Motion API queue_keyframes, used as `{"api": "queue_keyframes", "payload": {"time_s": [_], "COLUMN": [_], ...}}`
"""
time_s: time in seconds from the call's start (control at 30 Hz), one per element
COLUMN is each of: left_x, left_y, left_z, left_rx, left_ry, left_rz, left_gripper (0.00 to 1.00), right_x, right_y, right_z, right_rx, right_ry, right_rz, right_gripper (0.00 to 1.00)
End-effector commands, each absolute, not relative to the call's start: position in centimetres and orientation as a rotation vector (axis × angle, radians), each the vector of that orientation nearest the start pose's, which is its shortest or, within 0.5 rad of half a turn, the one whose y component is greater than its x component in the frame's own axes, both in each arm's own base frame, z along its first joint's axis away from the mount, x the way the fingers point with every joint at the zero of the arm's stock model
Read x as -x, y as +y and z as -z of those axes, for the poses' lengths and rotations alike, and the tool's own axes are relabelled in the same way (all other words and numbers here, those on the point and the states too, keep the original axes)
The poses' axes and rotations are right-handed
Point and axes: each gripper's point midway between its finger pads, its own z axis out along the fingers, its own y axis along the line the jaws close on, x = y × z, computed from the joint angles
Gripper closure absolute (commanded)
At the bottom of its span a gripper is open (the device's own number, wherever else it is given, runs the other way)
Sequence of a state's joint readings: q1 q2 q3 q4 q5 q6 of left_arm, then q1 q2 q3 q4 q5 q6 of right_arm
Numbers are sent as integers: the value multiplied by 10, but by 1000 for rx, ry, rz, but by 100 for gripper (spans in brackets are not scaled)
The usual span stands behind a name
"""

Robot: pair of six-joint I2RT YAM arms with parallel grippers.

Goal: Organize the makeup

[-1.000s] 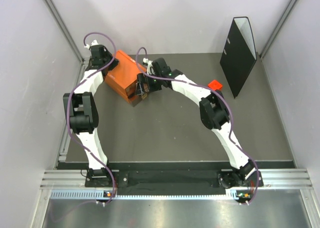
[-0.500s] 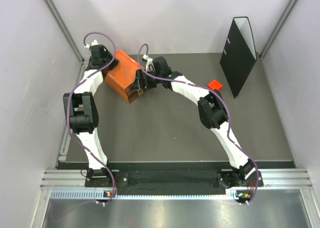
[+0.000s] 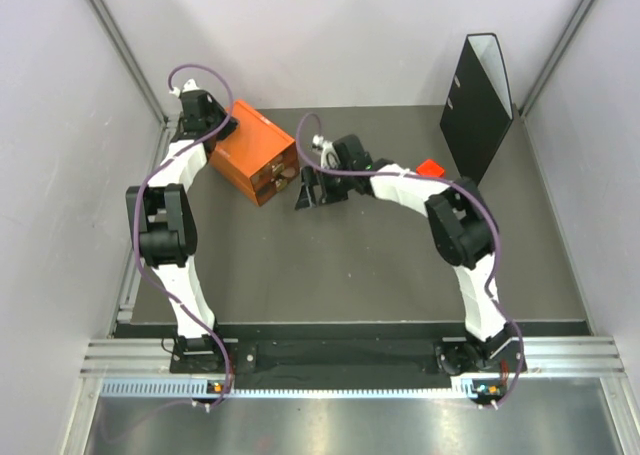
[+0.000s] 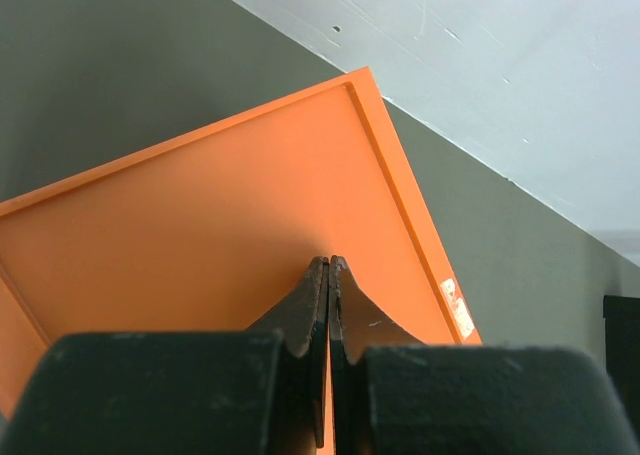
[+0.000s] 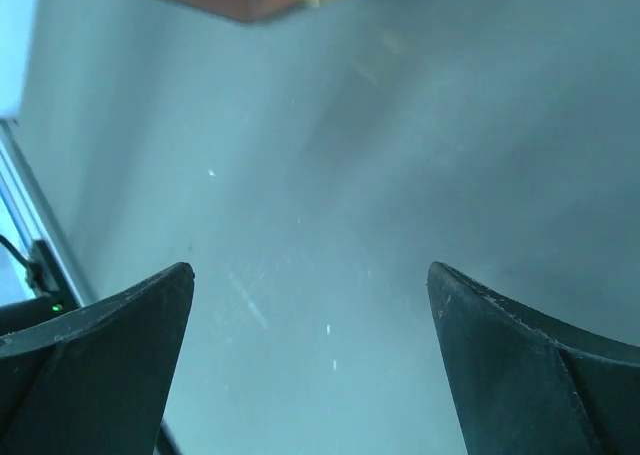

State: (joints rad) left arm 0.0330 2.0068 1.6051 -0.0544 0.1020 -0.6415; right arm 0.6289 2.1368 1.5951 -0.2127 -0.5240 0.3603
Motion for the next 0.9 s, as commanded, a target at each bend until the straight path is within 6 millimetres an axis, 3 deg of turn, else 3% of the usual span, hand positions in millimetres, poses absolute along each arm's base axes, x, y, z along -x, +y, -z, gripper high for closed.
{"api": "queue_keyframes", "payload": {"time_s": [0.0,0.07,0.1,0.3,0.33,0.37,0.57,0.87], "left_x": [-523,-538,-536,-557,-557,-558,-560,-546], "left_y": [-30,-32,-33,-46,-47,-45,-22,29], "left_z": [-63,-93,-94,-165,-180,-189,-253,-272], "left_rx": [673,629,623,554,548,542,486,470], "left_ry": [2340,2227,2210,1977,1941,1921,1844,1843], "left_rz": [391,441,459,631,643,638,467,55], "left_gripper": [96,87,75,38,30,1,1,1], "right_x": [-411,-421,-426,-452,-456,-459,-473,-492], "right_y": [360,345,343,326,323,322,304,241], "right_z": [-183,-195,-205,-215,-217,-219,-226,-237], "right_rx": [558,533,526,467,459,460,412,344], "right_ry": [2135,2128,2104,2092,2088,2081,2088,2104], "right_rz": [-990,-943,-933,-906,-902,-896,-821,-417], "right_gripper": [1,0,0,0,0,0,0,0]}}
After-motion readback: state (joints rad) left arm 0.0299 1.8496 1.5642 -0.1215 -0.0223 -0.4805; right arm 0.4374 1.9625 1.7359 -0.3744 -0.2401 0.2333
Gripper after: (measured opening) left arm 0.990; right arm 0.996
